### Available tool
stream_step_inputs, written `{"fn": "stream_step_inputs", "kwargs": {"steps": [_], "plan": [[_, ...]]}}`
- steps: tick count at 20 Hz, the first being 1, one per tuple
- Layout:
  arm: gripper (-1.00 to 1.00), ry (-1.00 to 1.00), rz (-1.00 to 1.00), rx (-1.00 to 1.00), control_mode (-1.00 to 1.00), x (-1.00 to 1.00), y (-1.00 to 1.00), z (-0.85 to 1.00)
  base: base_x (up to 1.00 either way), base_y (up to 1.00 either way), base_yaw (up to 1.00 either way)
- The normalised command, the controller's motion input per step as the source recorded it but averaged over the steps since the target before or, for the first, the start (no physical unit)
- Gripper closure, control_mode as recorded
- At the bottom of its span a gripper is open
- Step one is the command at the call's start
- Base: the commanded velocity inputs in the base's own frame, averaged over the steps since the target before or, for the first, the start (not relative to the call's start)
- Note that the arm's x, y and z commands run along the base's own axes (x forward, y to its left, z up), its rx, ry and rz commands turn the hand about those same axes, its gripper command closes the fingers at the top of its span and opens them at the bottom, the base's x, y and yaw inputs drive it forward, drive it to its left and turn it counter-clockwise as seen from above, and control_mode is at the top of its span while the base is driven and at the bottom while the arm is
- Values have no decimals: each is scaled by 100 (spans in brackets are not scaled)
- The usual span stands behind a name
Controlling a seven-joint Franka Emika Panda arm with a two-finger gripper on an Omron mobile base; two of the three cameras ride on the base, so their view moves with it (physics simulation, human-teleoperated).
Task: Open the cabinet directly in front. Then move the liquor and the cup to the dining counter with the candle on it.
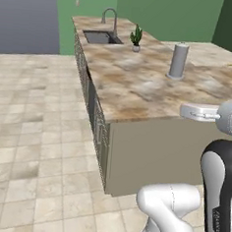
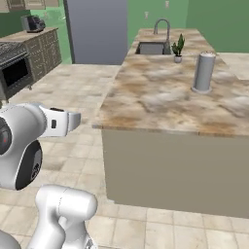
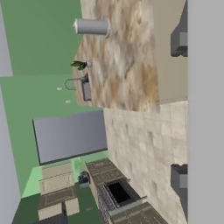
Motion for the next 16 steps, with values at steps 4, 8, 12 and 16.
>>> {"fn": "stream_step_inputs", "kwargs": {"steps": [4,8,12,16], "plan": [[-100,0,0,0,100,0,0,0,10,100,0],[-100,0,0,0,100,0,0,0,14,100,0],[-100,0,0,0,100,0,0,0,40,100,0],[-100,0,0,0,100,0,0,0,98,100,-6]]}}
